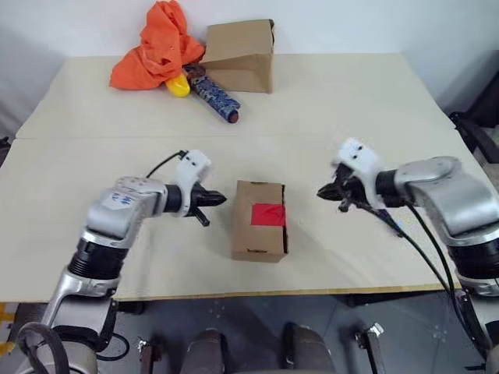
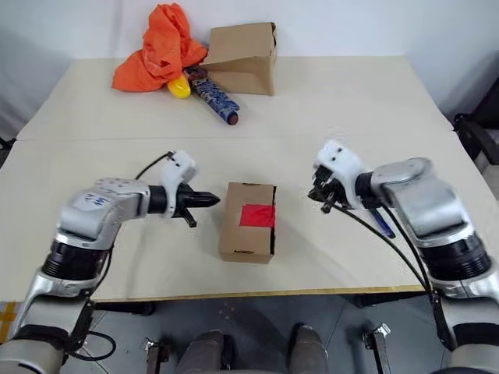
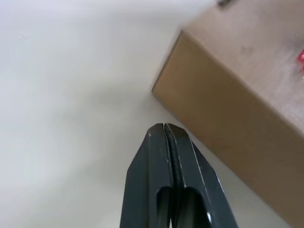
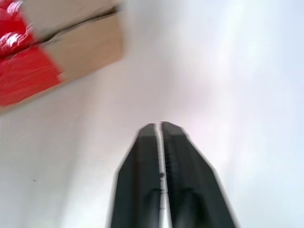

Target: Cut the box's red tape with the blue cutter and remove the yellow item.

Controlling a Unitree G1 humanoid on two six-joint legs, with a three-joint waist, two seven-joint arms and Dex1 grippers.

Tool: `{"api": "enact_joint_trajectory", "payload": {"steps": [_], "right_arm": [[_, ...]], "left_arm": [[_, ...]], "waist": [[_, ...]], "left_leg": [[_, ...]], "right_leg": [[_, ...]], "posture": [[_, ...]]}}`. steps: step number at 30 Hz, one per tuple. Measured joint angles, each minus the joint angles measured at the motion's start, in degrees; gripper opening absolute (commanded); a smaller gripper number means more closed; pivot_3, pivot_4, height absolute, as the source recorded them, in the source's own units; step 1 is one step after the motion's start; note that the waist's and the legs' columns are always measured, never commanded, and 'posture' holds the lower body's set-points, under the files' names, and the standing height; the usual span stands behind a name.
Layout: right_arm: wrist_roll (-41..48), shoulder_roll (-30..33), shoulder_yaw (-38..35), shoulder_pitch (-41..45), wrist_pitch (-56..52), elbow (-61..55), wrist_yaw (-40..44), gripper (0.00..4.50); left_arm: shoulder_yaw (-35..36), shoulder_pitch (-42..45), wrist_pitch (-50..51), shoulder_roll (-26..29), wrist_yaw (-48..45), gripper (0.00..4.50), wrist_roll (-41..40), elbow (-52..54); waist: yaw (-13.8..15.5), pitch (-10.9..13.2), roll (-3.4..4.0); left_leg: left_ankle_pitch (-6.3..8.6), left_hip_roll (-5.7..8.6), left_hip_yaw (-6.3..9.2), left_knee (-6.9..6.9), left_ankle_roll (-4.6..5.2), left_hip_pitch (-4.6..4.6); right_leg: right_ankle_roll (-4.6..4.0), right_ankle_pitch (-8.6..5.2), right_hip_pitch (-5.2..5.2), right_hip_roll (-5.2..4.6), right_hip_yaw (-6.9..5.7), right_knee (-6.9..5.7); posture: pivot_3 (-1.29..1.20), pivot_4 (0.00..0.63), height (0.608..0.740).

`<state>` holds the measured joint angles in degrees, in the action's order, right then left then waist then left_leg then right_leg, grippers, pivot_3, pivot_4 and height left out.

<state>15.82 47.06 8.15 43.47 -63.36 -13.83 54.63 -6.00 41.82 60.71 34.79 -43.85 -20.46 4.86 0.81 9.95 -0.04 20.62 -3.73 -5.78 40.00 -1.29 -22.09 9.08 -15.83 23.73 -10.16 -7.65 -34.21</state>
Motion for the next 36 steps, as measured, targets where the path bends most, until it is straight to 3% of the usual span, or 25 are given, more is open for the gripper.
{"api": "enact_joint_trajectory", "payload": {"steps": [4, 9, 10, 17, 30, 36], "right_arm": [[6.08, -7.21, -6.59, 1.72, -9.21, -6.09, -4.42, 2.67], [7.75, -11.62, -5.88, 0.68, -12.12, -8.02, -9.98, 4.36], [7.74, -11.79, -5.37, 0.15, -12.14, -8.02, -10.6, 4.47], [7.25, -11.3, -1.15, -4.16, -8.94, -7.74, -13.71, 4.47], [12.05, -9.6, -3.87, -2.7, -11.62, -8.45, -13.53, 4.47], [13.15, -6.97, 0.25, -6.44, -10.8, -10.17, -12.31, 4.47]], "left_arm": [[1.82, 3.54, 1.54, 0.14, -3.53, 0.0, -4.91, 1.2], [1.3, 6.53, 2.43, -2.4, -5.53, 0.0, -7.9, 1.12], [0.68, 6.78, 2.35, -2.68, -5.75, 0.0, -8.13, 1.12], [-10.8, 6.16, -3.8, -4.41, -8.02, 0.0, -3.97, -1.65], [-12.07, 6.18, -8.9, -4.07, -10.41, 0.0, -1.73, -3.65], [-12.38, 6.0, -9.59, -3.25, -10.85, 0.0, -1.28, -3.62]], "waist": [[-0.58, 0.0, 0.0], [-0.52, -0.01, -0.03], [-0.58, -0.01, -0.03], [-0.99, -0.01, -0.03], [-0.78, -0.03, -0.05], [-0.84, -0.04, -0.07]], "left_leg": [[0.0, 0.0, 0.02, 0.04, 0.0, 0.0], [0.0, 0.02, 0.07, 0.07, 0.0, -0.01], [0.0, 0.03, 0.06, 0.06, 0.0, -0.02], [0.0, 0.02, 0.05, 0.04, 0.0, 0.03], [0.0, 0.03, 0.06, 0.09, 0.0, 0.06], [0.0, 0.03, 0.06, 0.09, 0.0, 0.08]], "right_leg": [[0.0, 0.0, 0.0, 0.0, 0.01, -0.09], [0.07, 0.04, -0.03, -0.02, 0.01, -0.13], [0.07, 0.04, -0.02, -0.02, 0.02, -0.13], [0.07, 0.04, -0.01, -0.01, 0.01, -0.16], [0.07, 0.04, -0.05, -0.02, 0.05, -0.2], [0.07, 0.04, -0.05, -0.02, 0.05, -0.21]], "posture": [[0.0, 0.15, 0.74], [0.0, 0.15, 0.74], [0.0, 0.15, 0.74], [0.0, 0.15, 0.74], [0.0, 0.15, 0.74], [0.0, 0.15, 0.74]]}}
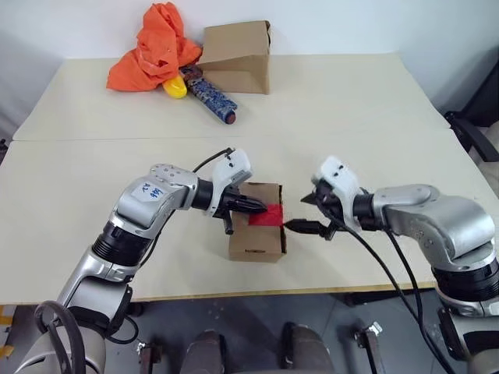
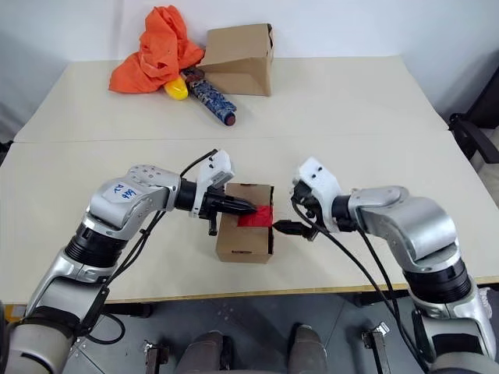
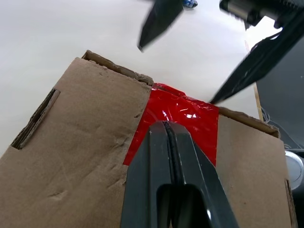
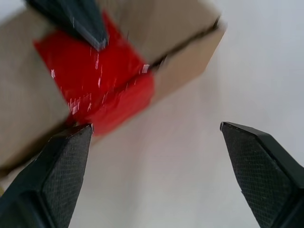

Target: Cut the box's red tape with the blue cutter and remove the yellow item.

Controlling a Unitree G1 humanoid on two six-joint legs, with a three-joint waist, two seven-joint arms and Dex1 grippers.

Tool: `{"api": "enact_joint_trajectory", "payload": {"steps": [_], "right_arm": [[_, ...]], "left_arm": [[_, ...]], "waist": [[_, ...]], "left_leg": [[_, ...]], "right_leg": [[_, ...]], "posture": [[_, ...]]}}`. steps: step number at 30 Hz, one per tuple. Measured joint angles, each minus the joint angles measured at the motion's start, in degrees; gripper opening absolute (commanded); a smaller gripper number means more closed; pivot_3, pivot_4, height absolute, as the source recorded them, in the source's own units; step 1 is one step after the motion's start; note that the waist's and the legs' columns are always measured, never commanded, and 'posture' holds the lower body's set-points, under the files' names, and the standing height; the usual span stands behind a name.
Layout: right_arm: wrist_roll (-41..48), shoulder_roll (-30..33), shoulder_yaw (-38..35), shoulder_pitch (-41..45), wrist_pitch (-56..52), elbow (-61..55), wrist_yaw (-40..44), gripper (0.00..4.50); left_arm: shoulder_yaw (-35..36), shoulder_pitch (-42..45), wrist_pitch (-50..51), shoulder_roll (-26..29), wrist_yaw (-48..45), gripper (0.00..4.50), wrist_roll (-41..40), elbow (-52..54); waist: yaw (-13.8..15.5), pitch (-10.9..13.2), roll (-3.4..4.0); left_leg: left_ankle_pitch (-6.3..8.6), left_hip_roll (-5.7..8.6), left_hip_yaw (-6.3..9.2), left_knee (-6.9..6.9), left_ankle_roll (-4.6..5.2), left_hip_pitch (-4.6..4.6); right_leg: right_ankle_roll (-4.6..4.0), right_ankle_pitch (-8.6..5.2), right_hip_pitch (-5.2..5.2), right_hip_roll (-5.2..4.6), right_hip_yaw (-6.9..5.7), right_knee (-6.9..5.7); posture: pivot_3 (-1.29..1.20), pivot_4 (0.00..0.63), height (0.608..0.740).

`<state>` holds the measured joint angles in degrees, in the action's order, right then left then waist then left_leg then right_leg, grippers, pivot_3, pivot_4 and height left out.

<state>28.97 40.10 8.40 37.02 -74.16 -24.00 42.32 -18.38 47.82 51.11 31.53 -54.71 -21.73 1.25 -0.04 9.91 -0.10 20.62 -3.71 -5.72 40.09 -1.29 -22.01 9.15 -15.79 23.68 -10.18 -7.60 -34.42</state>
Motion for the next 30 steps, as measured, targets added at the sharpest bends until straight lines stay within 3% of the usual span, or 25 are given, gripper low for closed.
{"api": "enact_joint_trajectory", "payload": {"steps": [8, 14, 30], "right_arm": [[0.07, 0.98, 2.43, 1.69, 2.82, 2.8, 1.45, 4.47], [1.69, 0.69, -0.5, 6.05, 2.82, 3.88, 1.35, 4.47], [1.85, 0.99, 2.4, 2.48, 5.5, 4.69, 2.48, 4.47]], "left_arm": [[-0.67, 0.01, -1.64, 0.72, -0.52, 0.0, 1.15, 0.04], [-0.51, 0.01, -2.55, 1.18, -0.29, 0.0, 1.87, -0.9], [-0.17, -0.54, -3.59, 1.86, -0.03, 0.0, 2.68, -1.41]], "waist": [[-0.08, -0.01, -0.01], [-0.04, -0.01, -0.02], [-0.15, -0.02, -0.03]], "left_leg": [[0.0, 0.0, 0.0, 0.04, 0.0, 0.02], [0.0, 0.0, 0.0, 0.07, 0.0, 0.13], [0.0, -0.01, -0.11, 0.01, 0.0, 0.43]], "right_leg": [[0.0, 0.0, -0.01, 0.0, 0.02, -0.03], [0.0, 0.0, -0.07, 0.0, 0.05, -0.14], [-0.01, 0.0, -0.2, 0.0, 0.22, -0.28]], "posture": [[0.0, 0.15, 0.74], [0.0, 0.15, 0.74], [0.0, 0.15, 0.74]]}}
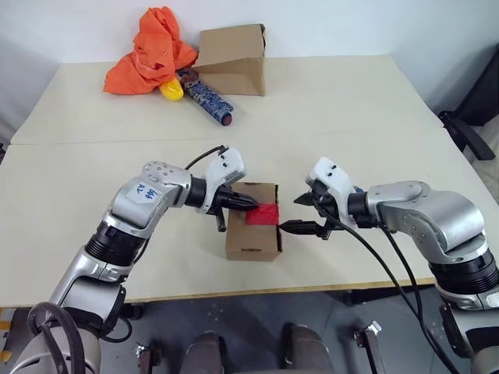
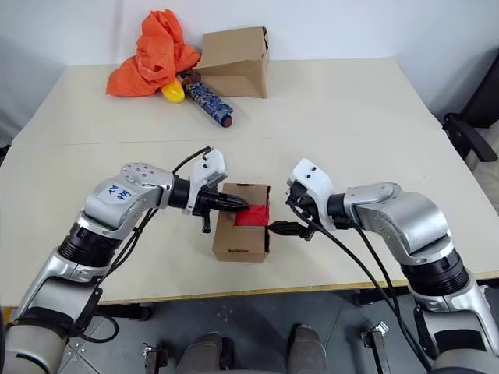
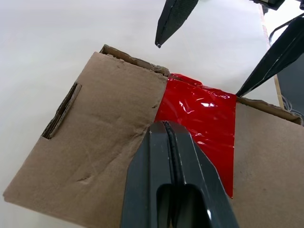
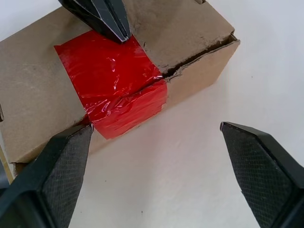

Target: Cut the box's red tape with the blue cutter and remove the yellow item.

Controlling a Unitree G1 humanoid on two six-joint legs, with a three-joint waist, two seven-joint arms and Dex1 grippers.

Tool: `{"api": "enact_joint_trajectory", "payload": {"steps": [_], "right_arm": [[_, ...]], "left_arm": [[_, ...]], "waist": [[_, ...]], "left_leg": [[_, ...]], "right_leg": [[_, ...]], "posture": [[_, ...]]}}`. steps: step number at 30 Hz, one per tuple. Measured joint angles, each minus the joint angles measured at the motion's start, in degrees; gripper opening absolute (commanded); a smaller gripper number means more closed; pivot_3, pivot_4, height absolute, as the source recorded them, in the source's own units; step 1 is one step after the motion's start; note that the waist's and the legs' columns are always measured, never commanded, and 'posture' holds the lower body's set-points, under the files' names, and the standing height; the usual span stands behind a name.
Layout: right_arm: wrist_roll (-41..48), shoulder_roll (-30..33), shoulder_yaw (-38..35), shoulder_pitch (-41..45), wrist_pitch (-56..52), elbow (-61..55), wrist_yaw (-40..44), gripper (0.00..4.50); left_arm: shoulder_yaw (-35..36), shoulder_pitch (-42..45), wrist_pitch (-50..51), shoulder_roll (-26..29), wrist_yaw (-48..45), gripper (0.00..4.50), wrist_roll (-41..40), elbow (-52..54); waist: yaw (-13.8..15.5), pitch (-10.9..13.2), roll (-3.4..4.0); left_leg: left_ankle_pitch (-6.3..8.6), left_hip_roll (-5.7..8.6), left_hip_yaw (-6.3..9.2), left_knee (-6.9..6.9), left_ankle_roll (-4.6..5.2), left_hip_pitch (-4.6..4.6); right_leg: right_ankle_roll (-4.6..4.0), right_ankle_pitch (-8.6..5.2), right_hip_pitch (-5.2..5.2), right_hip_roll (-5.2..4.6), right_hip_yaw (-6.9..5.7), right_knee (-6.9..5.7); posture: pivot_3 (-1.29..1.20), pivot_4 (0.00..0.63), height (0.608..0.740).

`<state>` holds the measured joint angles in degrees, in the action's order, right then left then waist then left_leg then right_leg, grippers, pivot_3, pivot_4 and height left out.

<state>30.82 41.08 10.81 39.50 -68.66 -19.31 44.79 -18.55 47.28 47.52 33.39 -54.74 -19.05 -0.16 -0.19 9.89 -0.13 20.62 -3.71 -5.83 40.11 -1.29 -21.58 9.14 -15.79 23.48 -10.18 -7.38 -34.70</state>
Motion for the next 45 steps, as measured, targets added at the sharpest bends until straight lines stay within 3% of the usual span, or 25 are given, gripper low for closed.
{"api": "enact_joint_trajectory", "payload": {"steps": [10, 28, 38, 45], "right_arm": [[3.18, -1.72, -2.28, 2.06, -0.58, 0.41, 0.26, 4.47], [-4.57, 1.48, 7.98, 2.4, 8.55, 5.47, 4.26, 4.47], [-8.6, -4.8, 10.84, 4.61, 1.03, 10.17, -1.98, 4.47], [-8.46, -0.23, 7.92, 0.02, 0.09, 6.05, -2.06, 4.47]], "left_arm": [[0.46, -0.67, 0.26, -0.01, 0.96, 0.0, 0.06, 1.3], [0.57, -0.71, 1.71, -0.01, 1.98, 0.0, 0.3, 1.66], [1.1, -0.87, 3.07, -0.44, 2.45, 0.0, 0.32, 2.28], [1.68, -1.72, 3.41, -0.55, 2.98, 0.0, 0.33, 3.39]], "waist": [[0.09, -0.01, -0.01], [0.07, -0.16, -0.22], [0.09, -0.17, -0.25], [0.57, -0.18, -0.26]], "left_leg": [[0.0, 0.0, -0.07, 0.0, 0.0, 0.05], [0.0, 0.0, -0.18, -0.02, 0.0, 0.3], [0.0, 0.0, -0.23, -0.02, 0.0, 0.27], [0.01, 0.0, -0.23, -0.04, 0.0, 0.26]], "right_leg": [[0.0, 0.0, 0.0, 0.0, 0.08, -0.03], [-0.01, 0.0, -0.16, 0.0, 0.2, -0.03], [-0.01, -0.01, -0.12, 0.0, 0.23, -0.04], [-0.01, -0.01, -0.14, -0.01, 0.23, 0.03]], "posture": [[0.0, 0.15, 0.74], [0.0, 0.15, 0.74], [0.0, 0.15, 0.74], [0.0, 0.15, 0.74]]}}
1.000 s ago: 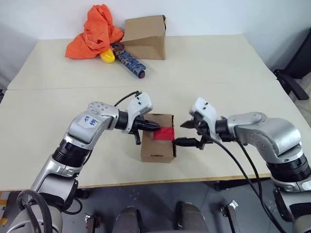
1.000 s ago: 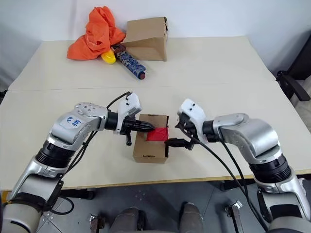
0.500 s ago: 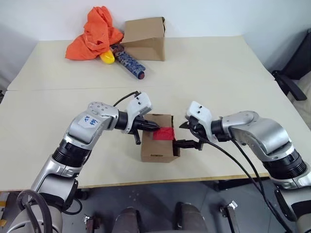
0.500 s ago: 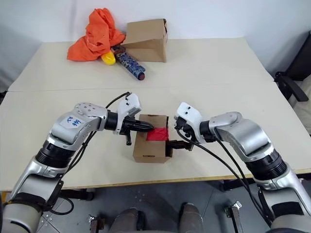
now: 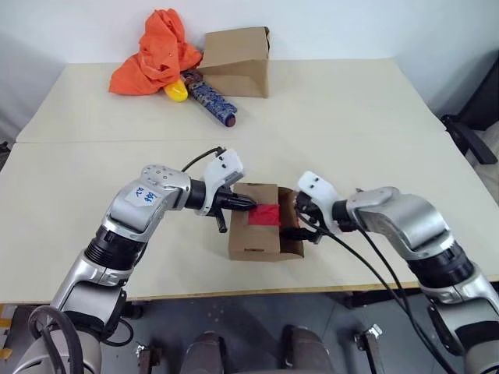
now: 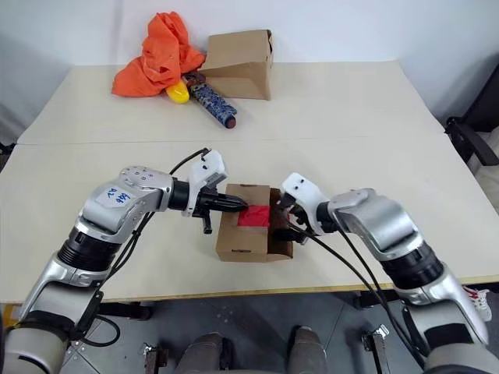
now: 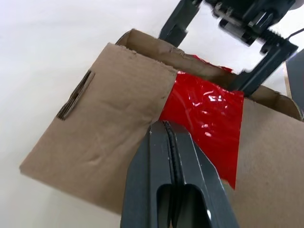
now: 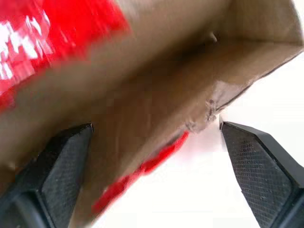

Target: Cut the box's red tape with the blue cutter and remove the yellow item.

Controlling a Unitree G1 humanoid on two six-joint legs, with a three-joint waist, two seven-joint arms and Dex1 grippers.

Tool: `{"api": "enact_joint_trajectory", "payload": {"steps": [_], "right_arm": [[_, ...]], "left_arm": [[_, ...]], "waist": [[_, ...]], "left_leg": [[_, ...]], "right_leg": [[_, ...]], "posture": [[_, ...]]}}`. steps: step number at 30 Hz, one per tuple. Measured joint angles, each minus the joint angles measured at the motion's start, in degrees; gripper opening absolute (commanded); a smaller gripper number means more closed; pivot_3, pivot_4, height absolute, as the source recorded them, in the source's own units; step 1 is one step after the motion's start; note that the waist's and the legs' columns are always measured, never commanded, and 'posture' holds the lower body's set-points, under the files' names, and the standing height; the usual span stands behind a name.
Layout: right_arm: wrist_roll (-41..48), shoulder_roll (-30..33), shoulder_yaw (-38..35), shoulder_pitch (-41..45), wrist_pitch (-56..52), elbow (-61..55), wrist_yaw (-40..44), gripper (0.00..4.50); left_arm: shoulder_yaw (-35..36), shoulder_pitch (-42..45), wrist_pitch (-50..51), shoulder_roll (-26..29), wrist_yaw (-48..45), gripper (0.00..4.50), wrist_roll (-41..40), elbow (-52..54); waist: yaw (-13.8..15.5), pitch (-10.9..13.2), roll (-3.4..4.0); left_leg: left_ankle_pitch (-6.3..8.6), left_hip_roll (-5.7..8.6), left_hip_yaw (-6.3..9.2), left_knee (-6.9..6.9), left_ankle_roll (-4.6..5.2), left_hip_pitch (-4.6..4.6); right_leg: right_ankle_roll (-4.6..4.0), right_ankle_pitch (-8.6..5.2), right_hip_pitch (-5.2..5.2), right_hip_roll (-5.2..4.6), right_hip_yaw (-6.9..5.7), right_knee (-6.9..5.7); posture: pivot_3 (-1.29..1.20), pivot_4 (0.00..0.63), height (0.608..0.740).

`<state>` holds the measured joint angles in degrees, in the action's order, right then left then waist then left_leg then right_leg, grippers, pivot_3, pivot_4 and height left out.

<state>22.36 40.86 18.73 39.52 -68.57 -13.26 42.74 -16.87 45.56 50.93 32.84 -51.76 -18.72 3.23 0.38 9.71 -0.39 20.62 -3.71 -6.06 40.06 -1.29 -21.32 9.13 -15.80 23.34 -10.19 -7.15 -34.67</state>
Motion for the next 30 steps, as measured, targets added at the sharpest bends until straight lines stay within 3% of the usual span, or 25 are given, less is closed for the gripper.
{"api": "enact_joint_trajectory", "payload": {"steps": [6, 12, 17, 21, 30], "right_arm": [[1.27, 2.05, -4.0, -2.97, -1.59, -0.61, 0.69, 4.47], [3.63, -5.31, -10.21, -2.8, -8.81, 1.46, -1.87, 4.47], [4.87, -16.42, -16.94, -1.38, -16.01, 4.22, -5.64, 4.47], [5.4, -20.49, -19.24, -0.97, -18.92, 4.89, -7.56, 3.54], [10.53, -22.54, -19.38, -1.64, -22.92, 4.83, -12.88, 0.43]], "left_arm": [[0.05, -0.08, 0.24, 0.32, 0.21, 0.0, 0.06, 0.02], [0.02, -0.07, 0.35, 0.75, 0.09, 0.0, 0.06, -0.47], [0.06, -0.06, 0.49, 1.08, 0.21, 0.0, 0.32, -1.0], [0.23, -0.08, 0.93, 1.05, 0.66, 0.0, 0.4, -0.8], [0.86, -1.18, 2.1, 0.97, 1.99, 0.0, 0.44, 1.65]], "waist": [[0.58, -0.07, -0.11], [0.46, -0.39, -0.44], [-0.64, -0.71, -0.69], [-0.81, -0.73, -0.65], [-0.97, -0.7, -0.59]], "left_leg": [[0.0, 0.0, -0.01, 0.01, 0.0, 0.04], [0.0, -0.02, -0.01, -0.02, 0.0, 0.09], [0.0, -0.05, -0.01, -0.05, 0.0, 0.17], [0.0, -0.06, 0.0, -0.07, -0.01, 0.18], [0.0, -0.06, -0.01, -0.13, -0.02, 0.13]], "right_leg": [[0.0, 0.0, -0.04, 0.0, 0.01, 0.03], [-0.03, -0.01, -0.04, 0.01, 0.0, -0.02], [-0.09, -0.04, -0.04, 0.03, 0.0, -0.14], [-0.09, -0.05, -0.01, 0.03, 0.02, -0.22], [-0.09, -0.05, 0.05, 0.03, 0.02, -0.19]], "posture": [[0.0, 0.15, 0.74], [0.0, 0.15, 0.74], [0.0, 0.15, 0.74], [0.0, 0.15, 0.74], [0.0, 0.15, 0.74]]}}
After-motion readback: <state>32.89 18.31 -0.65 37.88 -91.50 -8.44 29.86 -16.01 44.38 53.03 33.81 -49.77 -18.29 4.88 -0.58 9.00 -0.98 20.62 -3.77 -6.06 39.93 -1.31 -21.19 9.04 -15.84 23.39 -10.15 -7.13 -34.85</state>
